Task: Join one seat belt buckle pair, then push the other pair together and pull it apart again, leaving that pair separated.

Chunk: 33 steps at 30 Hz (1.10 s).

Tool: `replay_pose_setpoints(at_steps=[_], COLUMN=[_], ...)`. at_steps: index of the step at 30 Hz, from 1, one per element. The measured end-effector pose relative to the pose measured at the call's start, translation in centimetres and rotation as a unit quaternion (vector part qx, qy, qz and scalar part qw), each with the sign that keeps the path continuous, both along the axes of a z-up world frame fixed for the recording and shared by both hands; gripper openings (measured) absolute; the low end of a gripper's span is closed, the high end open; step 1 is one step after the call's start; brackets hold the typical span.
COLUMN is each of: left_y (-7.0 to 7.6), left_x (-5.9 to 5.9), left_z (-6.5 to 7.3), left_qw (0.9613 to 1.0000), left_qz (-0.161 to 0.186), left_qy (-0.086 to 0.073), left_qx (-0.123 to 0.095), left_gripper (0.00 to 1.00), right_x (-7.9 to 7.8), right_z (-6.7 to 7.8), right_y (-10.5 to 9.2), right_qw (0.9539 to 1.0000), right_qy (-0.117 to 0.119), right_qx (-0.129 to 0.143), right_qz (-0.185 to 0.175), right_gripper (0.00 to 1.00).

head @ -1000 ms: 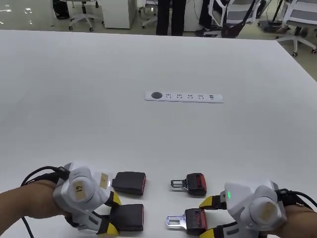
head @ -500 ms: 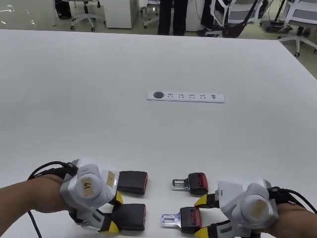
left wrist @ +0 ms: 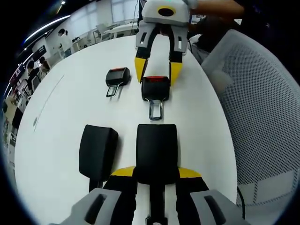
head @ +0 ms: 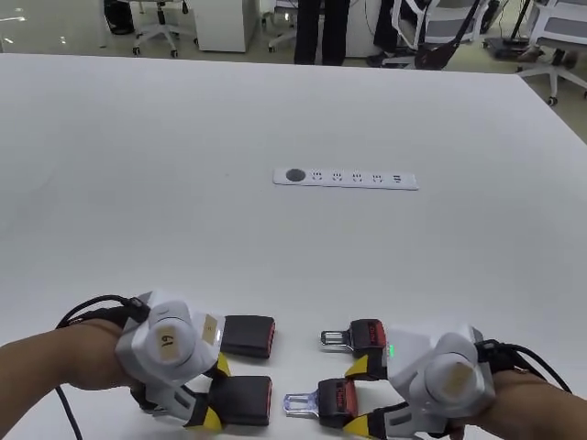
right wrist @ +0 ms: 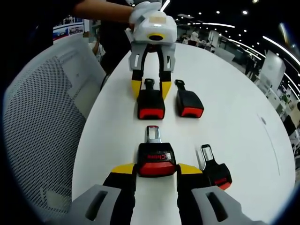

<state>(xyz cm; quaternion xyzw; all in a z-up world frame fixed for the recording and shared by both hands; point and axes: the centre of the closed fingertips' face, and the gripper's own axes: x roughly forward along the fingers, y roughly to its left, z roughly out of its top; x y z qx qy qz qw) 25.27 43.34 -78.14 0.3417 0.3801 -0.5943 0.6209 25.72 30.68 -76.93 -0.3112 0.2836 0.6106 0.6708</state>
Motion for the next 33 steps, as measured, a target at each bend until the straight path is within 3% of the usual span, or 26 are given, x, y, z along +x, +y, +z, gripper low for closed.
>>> replay_pose_setpoints(at_steps=[22,33], left_y=[-0.1,0.0], left_x=[-0.2,-0.1], left_z=[0.4,0.2], left_qw=[1.0,1.0], left_qz=[0.002,0.004], left_qy=[0.001,0.002], left_qx=[0.0,-0.004], left_gripper=[0.33,0.33], right_x=[-0.3,-0.1], right_z=[-0.3,-0.4], right_y=[2.8,3.1], right_qw=[0.9999,0.9998], right_qy=[0.001,-0.005], right_qx=[0.012,0.015], right_qz=[0.006,0.01], right_gripper=[0.3,0.3])
